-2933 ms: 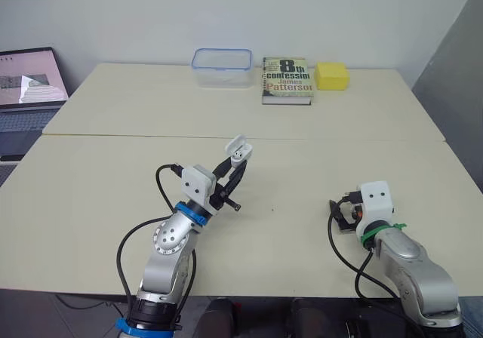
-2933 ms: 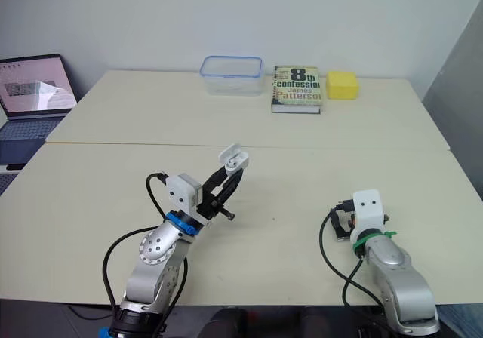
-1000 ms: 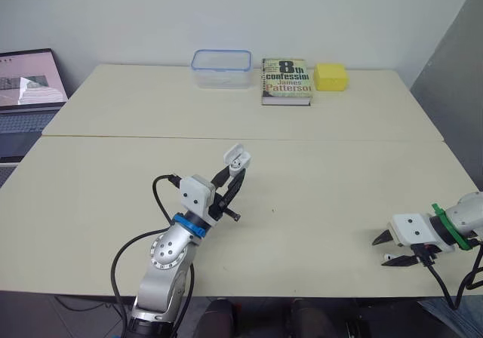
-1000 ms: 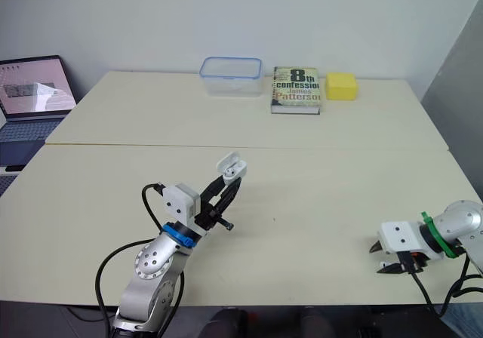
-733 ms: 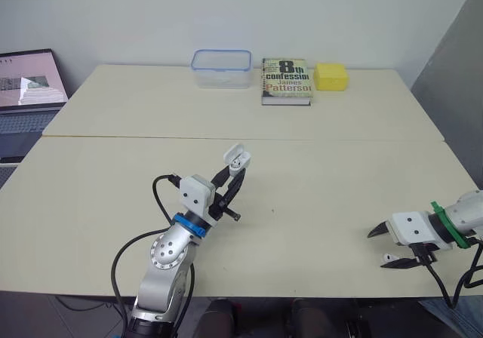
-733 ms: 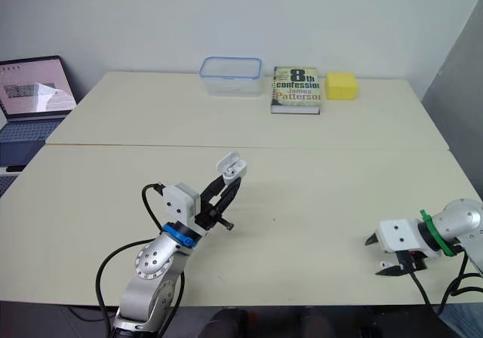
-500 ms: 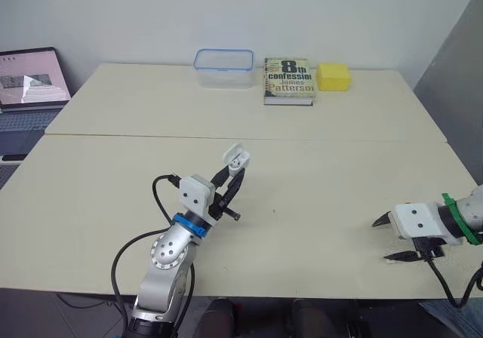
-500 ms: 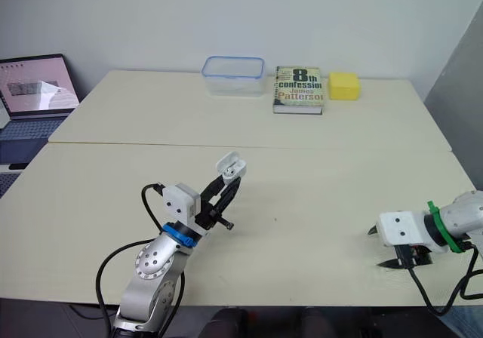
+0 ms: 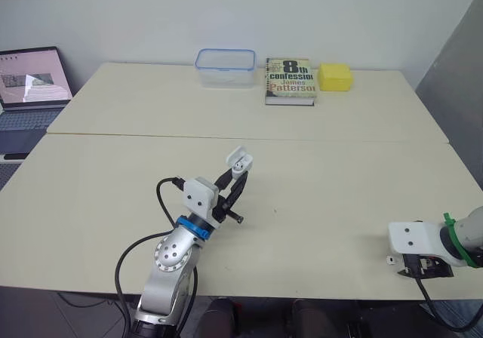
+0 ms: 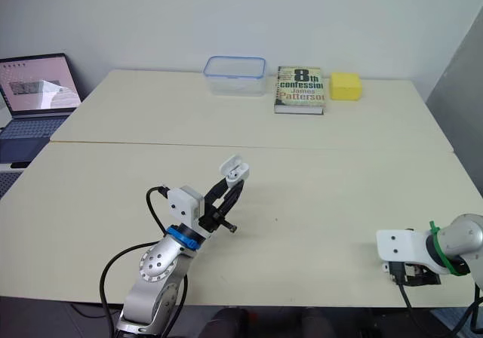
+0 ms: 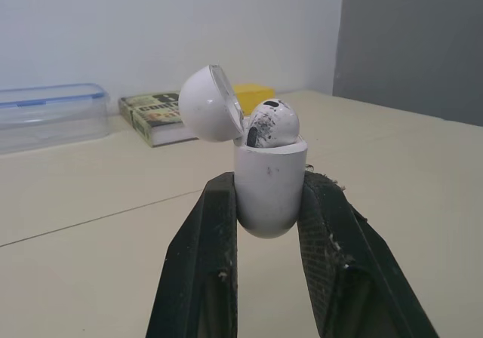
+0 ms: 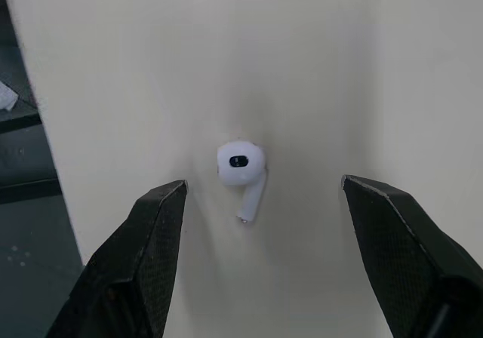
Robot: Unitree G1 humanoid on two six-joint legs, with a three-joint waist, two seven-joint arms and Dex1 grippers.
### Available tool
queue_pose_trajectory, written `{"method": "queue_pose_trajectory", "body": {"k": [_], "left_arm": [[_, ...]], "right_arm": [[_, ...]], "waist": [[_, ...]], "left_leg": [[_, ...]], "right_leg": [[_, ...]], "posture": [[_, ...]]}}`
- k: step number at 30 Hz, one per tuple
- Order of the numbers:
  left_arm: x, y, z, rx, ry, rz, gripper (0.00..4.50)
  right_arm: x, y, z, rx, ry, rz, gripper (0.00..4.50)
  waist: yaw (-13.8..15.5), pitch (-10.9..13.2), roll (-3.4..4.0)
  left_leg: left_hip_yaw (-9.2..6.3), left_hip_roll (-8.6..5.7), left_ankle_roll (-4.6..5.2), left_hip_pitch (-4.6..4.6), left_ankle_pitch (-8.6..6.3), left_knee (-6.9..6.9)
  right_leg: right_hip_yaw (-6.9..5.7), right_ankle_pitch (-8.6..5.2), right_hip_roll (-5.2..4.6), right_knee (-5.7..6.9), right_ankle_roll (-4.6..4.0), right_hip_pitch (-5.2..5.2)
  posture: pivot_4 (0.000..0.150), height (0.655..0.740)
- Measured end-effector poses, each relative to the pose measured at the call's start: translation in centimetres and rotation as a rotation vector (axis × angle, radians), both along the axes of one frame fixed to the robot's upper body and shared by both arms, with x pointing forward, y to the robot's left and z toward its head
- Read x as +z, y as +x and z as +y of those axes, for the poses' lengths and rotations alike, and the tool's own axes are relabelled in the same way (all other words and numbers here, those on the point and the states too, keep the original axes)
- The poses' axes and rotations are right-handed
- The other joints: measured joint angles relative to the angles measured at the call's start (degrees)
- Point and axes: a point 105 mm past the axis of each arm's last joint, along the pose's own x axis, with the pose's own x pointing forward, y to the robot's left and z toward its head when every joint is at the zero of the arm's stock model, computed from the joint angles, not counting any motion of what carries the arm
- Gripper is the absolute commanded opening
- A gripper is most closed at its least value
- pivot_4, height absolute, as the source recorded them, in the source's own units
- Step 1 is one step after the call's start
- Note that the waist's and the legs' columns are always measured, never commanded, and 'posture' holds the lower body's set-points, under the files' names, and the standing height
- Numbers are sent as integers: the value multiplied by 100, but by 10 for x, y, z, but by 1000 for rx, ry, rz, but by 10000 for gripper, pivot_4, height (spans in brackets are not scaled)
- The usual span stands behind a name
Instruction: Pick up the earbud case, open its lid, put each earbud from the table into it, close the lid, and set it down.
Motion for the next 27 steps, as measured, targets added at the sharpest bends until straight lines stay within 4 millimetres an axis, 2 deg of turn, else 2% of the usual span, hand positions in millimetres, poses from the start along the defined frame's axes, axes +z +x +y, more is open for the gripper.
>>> {"method": "queue_pose_trajectory", "body": {"k": [11,16,17,20,27], "left_arm": [[-3,0,0,3,4,18,7393],[-3,0,0,3,4,18,7393],[-3,0,0,2,5,18,7393],[-3,0,0,2,5,17,7393],[-3,1,1,4,5,16,7393]], "right_arm": [[-3,2,1,-11,5,-9,34206],[-7,-1,3,-6,15,11,18897],[-8,-1,4,-7,20,13,14456],[-9,-1,5,-8,28,15,4800],[-8,1,7,-6,30,11,3965]], "waist": [[-3,-1,-3],[-22,-17,-32],[-33,-21,-40],[-56,-25,-47],[-63,-26,-48]], "left_leg": [[0,2,0,4,0,0],[0,7,0,12,0,0],[1,7,0,15,0,1],[1,8,0,21,0,1],[3,10,0,22,0,1]], "right_leg": [[-1,0,1,0,0,3],[0,0,4,0,0,10],[1,1,4,0,-2,13],[6,6,4,-1,0,16],[5,8,6,-1,1,16]], "posture": [[1500,7387],[1500,7387],[1500,7387],[1500,7387],[1500,7387]]}}
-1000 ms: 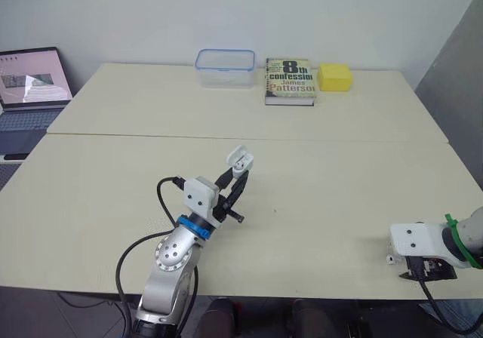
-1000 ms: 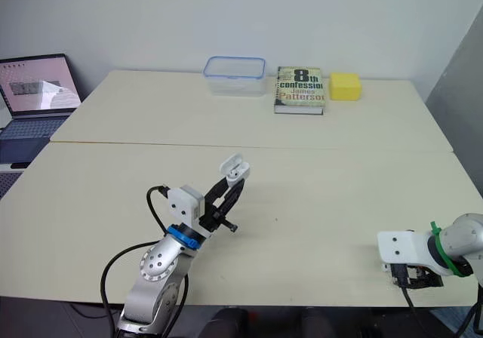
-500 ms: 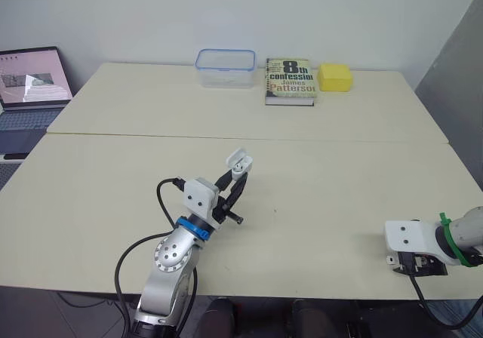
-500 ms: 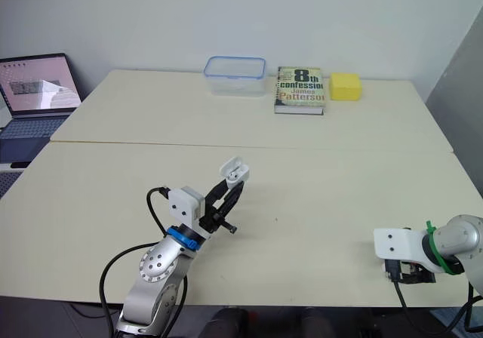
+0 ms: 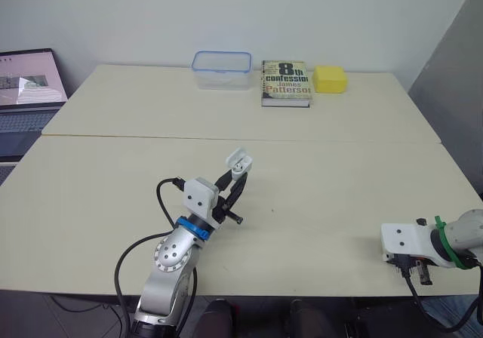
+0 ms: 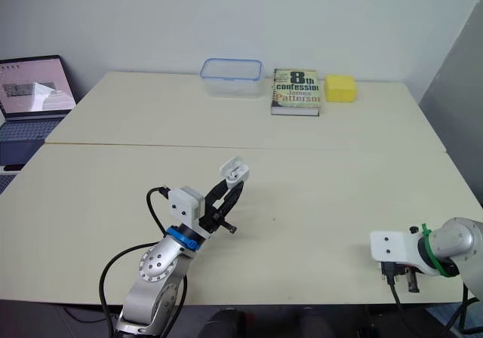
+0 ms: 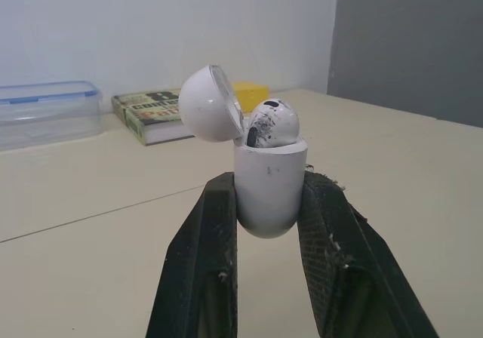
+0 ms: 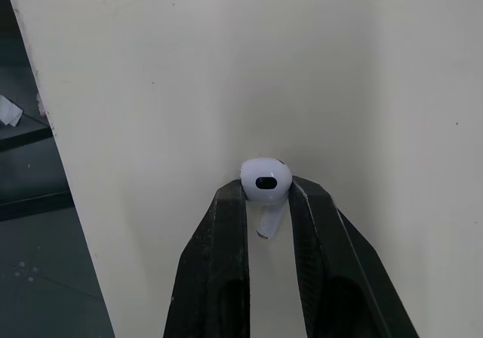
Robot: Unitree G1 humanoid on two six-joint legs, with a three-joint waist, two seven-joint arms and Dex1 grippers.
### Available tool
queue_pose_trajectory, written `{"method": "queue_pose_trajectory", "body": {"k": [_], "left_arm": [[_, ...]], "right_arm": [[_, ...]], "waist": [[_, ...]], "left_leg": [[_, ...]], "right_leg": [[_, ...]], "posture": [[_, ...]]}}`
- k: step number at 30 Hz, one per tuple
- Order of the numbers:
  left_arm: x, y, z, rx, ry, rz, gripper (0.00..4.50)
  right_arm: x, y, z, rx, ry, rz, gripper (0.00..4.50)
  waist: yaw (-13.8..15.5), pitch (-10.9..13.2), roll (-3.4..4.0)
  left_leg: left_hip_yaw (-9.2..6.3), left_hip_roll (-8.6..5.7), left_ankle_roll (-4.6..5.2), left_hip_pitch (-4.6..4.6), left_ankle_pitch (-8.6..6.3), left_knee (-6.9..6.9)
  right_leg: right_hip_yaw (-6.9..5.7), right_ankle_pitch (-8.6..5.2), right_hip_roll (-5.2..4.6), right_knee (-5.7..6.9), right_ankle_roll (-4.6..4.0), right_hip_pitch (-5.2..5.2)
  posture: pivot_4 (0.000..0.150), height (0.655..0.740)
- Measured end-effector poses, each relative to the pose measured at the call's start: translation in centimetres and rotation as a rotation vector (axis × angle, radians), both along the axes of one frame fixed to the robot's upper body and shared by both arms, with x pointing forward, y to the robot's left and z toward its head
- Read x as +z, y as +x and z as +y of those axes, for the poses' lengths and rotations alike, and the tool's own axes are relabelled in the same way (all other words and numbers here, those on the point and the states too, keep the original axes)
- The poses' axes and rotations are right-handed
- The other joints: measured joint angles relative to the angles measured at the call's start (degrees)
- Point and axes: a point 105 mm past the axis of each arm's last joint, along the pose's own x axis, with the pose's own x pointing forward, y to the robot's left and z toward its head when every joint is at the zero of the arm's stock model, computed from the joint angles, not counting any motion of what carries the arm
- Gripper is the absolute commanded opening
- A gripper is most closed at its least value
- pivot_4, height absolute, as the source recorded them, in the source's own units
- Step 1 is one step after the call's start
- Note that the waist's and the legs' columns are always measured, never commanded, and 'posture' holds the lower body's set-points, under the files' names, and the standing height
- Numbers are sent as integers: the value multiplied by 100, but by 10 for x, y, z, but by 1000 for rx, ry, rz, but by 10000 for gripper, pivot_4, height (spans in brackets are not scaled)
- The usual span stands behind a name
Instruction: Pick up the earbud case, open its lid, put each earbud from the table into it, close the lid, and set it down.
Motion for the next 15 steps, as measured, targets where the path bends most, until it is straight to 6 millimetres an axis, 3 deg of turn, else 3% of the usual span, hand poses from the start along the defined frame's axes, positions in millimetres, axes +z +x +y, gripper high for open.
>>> {"method": "queue_pose_trajectory", "body": {"k": [4,7,15], "left_arm": [[0,0,1,3,0,-1,7393],[1,0,1,3,0,-2,7393],[11,4,-4,-20,-10,-41,7393]], "right_arm": [[2,3,1,7,13,-10,3965],[10,9,15,40,101,-41,3965],[86,43,105,145,695,-278,3965]], "waist": [[0,0,0],[-1,1,3],[-11,3,-1]], "left_leg": [[0,-1,0,-2,0,0],[1,0,0,-5,0,-2],[-7,0,0,-17,0,0]], "right_leg": [[0,0,0,0,0,-2],[0,0,0,0,0,-7],[-5,3,7,0,-3,-12]], "posture": [[1500,7387],[1500,7387],[1500,7387]]}}
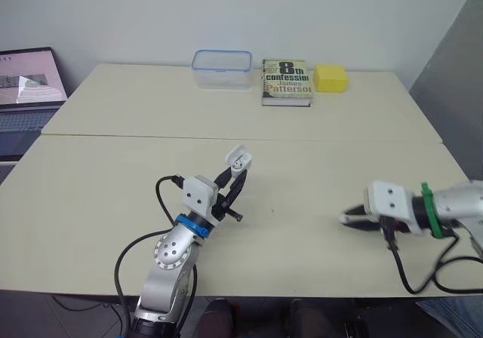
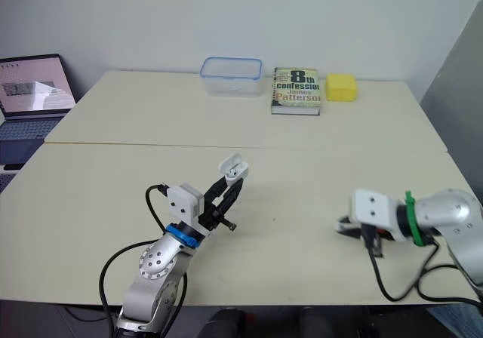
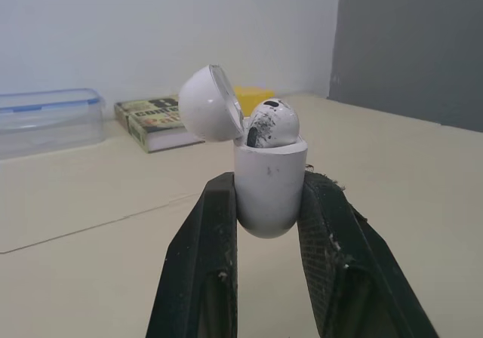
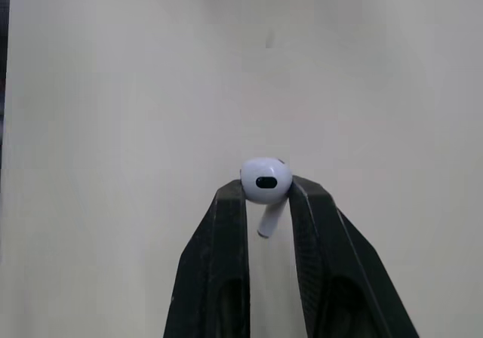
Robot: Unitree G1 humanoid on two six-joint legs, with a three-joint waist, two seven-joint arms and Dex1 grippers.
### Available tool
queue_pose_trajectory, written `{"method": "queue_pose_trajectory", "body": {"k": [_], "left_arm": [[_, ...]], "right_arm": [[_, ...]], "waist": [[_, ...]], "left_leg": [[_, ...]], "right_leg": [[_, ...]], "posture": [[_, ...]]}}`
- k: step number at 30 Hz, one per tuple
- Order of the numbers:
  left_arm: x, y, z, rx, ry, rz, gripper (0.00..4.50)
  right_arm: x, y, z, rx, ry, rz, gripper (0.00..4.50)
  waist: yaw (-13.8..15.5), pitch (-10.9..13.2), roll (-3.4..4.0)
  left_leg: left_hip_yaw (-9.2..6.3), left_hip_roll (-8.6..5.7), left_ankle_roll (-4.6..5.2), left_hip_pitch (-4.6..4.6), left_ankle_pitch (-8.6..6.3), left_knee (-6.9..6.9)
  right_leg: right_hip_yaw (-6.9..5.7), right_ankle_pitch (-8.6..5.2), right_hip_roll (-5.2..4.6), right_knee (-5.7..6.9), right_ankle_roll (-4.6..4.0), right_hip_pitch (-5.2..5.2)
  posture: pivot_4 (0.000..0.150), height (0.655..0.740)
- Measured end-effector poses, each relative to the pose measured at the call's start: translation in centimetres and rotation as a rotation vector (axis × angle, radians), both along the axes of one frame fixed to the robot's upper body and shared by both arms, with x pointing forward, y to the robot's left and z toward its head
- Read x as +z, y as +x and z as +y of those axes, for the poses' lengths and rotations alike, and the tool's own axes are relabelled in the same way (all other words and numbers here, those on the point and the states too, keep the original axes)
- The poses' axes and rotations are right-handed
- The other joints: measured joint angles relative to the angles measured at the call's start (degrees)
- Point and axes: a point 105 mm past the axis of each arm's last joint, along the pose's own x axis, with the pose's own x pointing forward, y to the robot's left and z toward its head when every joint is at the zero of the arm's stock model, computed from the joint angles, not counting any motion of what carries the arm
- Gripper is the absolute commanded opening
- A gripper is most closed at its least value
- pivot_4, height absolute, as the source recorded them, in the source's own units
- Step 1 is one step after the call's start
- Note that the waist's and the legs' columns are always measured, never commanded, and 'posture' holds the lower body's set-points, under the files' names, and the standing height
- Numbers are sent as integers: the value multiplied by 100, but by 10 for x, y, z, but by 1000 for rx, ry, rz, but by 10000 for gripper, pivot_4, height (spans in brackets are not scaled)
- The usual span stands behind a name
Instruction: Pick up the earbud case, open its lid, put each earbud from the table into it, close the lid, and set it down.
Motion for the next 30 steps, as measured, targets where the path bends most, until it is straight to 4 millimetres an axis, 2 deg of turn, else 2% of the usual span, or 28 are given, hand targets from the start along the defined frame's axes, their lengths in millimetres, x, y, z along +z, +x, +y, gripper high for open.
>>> {"method": "queue_pose_trajectory", "body": {"k": [2,5,9,14,19,26,30], "left_arm": [[2,1,-1,-7,-2,-8,7393],[9,3,-5,-20,-14,-31,7393],[14,4,-7,-26,-21,-50,7393],[18,6,-8,-32,-31,-61,7393],[18,5,-9,-33,-39,-61,7393],[18,5,-11,-36,-50,-58,7393],[19,5,-12,-43,-52,-59,7393]], "right_arm": [[26,15,25,-9,196,-112,3965],[53,31,44,-49,385,-234,3965],[71,43,67,-74,594,-296,3965],[73,44,90,-73,715,-299,3965],[74,40,104,-48,770,-292,3965],[51,39,120,-21,752,-251,3965],[43,46,119,-39,741,-260,3965]], "waist": [[-9,0,-1],[-10,0,0],[-13,-1,2],[-17,-1,5],[-21,-2,6],[-26,-1,7],[-27,-1,7]], "left_leg": [[0,2,0,-3,0,-2],[-2,1,-1,-11,0,-2],[-4,1,-1,-11,1,-3],[-9,3,-1,-9,1,-2],[-15,3,-1,-7,1,-3],[-14,3,0,-6,1,-3],[-14,4,0,-6,1,-4]], "right_leg": [[2,13,3,0,-23,-5],[-2,14,2,3,-25,-14],[-3,15,2,9,-26,-17],[0,16,3,14,-27,-19],[1,16,4,15,-28,-20],[1,16,5,16,-28,-20],[2,16,6,15,-28,-20]], "posture": [[1500,7387],[1500,7387],[1500,7387],[1500,7387],[1500,7387],[1500,7387],[1500,7387]]}}
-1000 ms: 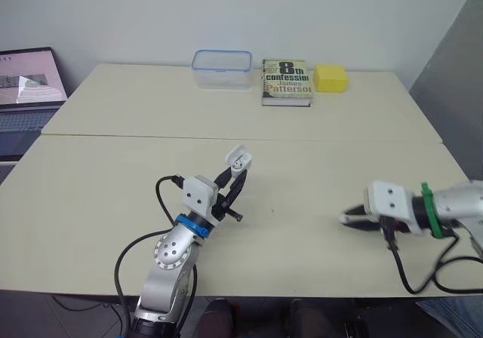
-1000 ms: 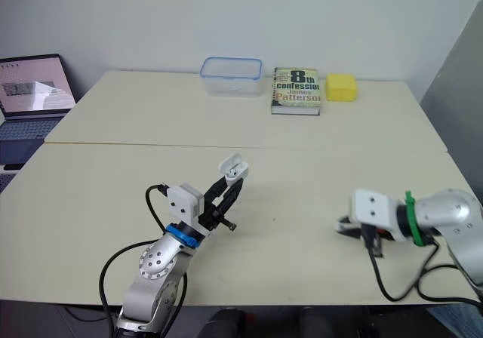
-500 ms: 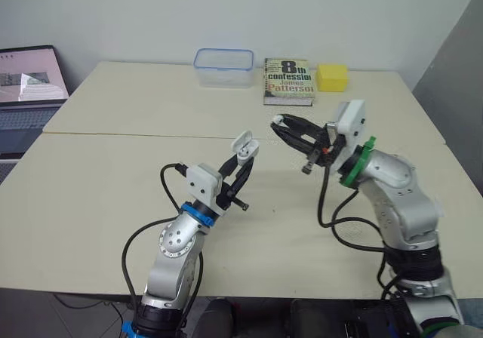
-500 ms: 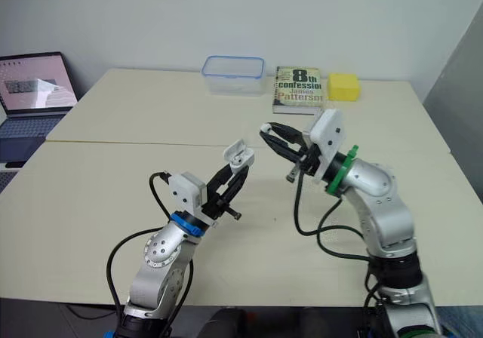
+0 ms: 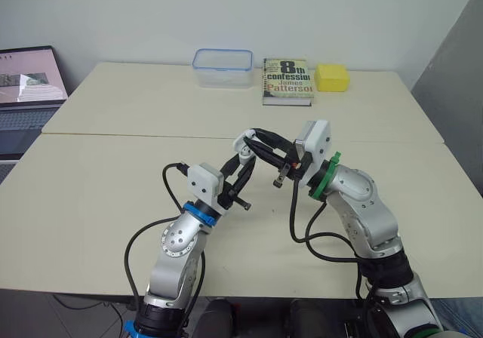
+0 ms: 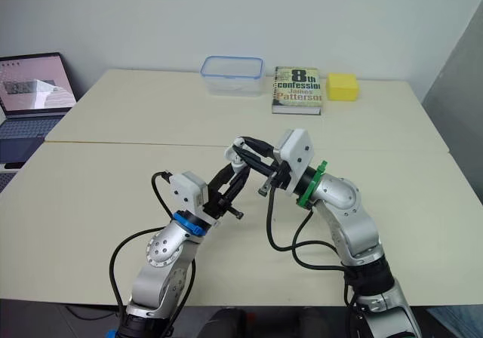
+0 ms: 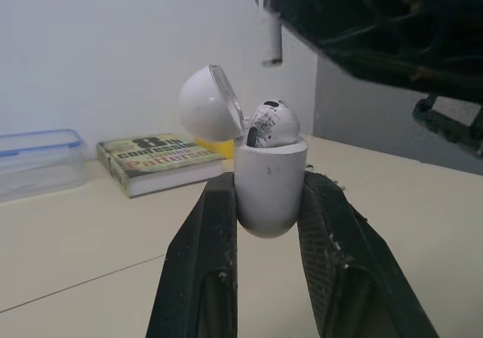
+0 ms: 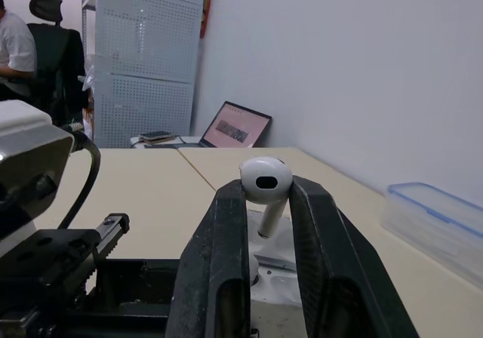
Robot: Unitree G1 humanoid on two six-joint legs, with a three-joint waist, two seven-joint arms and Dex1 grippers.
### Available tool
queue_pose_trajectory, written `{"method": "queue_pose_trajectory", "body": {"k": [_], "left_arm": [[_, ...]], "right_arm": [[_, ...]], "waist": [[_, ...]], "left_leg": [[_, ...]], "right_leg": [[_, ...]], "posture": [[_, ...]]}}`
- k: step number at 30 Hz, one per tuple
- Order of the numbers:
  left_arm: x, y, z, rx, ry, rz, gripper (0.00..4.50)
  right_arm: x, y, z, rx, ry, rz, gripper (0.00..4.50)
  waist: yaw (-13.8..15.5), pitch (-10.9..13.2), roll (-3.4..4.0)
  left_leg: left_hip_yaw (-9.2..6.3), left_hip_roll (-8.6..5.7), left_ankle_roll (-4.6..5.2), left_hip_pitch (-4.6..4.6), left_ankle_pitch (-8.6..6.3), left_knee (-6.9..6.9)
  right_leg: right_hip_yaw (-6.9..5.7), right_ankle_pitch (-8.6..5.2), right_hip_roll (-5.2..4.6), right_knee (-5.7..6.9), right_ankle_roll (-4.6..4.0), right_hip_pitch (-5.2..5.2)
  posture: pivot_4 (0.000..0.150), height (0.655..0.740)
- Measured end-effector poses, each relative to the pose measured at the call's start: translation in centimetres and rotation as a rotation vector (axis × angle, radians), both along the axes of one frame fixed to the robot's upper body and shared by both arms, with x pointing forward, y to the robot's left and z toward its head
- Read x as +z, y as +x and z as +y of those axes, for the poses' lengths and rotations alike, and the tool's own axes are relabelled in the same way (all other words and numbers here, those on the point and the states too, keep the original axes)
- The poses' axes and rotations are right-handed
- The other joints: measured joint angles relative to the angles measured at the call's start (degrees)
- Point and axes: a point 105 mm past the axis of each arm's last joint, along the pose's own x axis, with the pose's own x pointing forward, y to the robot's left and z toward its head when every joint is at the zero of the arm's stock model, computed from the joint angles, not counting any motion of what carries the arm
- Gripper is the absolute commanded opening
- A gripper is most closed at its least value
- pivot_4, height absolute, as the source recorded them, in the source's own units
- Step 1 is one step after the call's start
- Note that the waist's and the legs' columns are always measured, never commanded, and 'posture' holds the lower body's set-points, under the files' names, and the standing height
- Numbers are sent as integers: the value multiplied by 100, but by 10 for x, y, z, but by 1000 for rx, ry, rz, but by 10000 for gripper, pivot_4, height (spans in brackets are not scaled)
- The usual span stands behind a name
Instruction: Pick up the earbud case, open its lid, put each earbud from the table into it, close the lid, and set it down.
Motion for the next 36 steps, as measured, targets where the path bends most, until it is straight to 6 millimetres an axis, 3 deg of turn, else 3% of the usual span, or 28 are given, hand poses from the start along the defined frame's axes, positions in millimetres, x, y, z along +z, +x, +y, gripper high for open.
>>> {"method": "queue_pose_trajectory", "body": {"k": [9,36], "left_arm": [[1,0,0,-1,0,-2,7393],[-6,-3,-2,-26,23,16,7393]], "right_arm": [[-13,12,-7,-36,-18,13,3965],[-19,12,-11,-17,-97,11,3965]], "waist": [[0,0,0],[0,1,1]], "left_leg": [[0,0,0,0,0,0],[0,1,0,-1,0,-1]], "right_leg": [[0,0,0,0,0,-1],[0,0,1,-1,0,-1]], "posture": [[1500,7387],[1500,7387]]}}
